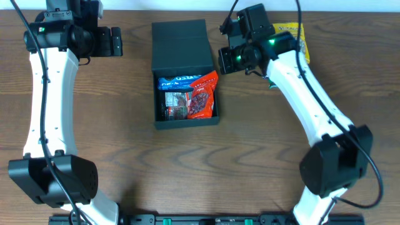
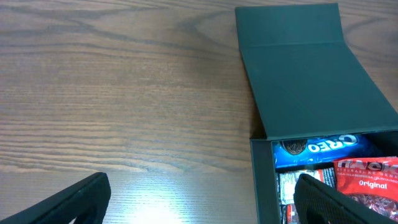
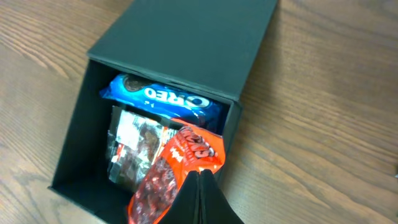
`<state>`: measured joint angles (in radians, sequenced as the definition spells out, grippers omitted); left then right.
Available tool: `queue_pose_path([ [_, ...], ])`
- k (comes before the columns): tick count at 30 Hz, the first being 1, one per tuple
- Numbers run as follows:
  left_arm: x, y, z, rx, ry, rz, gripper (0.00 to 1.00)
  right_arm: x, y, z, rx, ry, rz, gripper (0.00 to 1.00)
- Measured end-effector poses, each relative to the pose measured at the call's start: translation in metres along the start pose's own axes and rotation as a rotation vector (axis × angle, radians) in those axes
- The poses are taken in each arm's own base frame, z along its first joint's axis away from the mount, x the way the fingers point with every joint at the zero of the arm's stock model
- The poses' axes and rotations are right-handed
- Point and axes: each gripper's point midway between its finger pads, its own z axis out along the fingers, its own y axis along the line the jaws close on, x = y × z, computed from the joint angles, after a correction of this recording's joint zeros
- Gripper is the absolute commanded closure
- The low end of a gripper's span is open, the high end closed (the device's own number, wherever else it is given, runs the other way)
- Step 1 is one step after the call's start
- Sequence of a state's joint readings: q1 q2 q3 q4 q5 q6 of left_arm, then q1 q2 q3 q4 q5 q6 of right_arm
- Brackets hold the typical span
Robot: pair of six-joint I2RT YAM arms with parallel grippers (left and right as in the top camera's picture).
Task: Pack container
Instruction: 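Push the HACKS bag down into the box with the right gripper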
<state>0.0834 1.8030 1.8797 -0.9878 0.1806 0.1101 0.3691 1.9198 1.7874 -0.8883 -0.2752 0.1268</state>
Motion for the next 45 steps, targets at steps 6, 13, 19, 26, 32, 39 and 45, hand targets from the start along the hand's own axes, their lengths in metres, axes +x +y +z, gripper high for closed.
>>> queue_pose_path([
  [6, 0.000, 0.000, 0.000, 0.000, 0.000, 0.000, 0.05, 0.028, 0.024, 0.029, -0.003, 0.111, -0.057, 0.99],
  [13, 0.001, 0.000, 0.000, 0.000, 0.003, 0.000, 0.05, 0.087, 0.014, 0.073, 0.048, 0.355, -0.032, 0.99],
  [19, 0.001, 0.000, 0.000, 0.000, 0.003, -0.001, 0.05, 0.096, 0.005, 0.083, 0.098, 0.390, -0.028, 0.99],
  [26, 0.001, 0.000, 0.000, 0.000, 0.004, -0.001, 0.05, 0.110, -0.005, 0.104, 0.119, 0.441, -0.018, 0.99],
  [32, 0.001, 0.000, 0.000, 0.000, 0.004, -0.001, 0.05, 0.116, -0.008, 0.117, 0.127, 0.455, -0.020, 0.99],
  [39, 0.001, 0.000, 0.000, 0.000, 0.004, -0.001, 0.05, 0.107, -0.010, 0.115, 0.151, 0.429, -0.023, 0.99],
  [45, 0.001, 0.000, 0.000, 0.000, 0.004, -0.001, 0.04, 0.043, -0.003, 0.074, 0.203, 0.212, -0.057, 0.99],
])
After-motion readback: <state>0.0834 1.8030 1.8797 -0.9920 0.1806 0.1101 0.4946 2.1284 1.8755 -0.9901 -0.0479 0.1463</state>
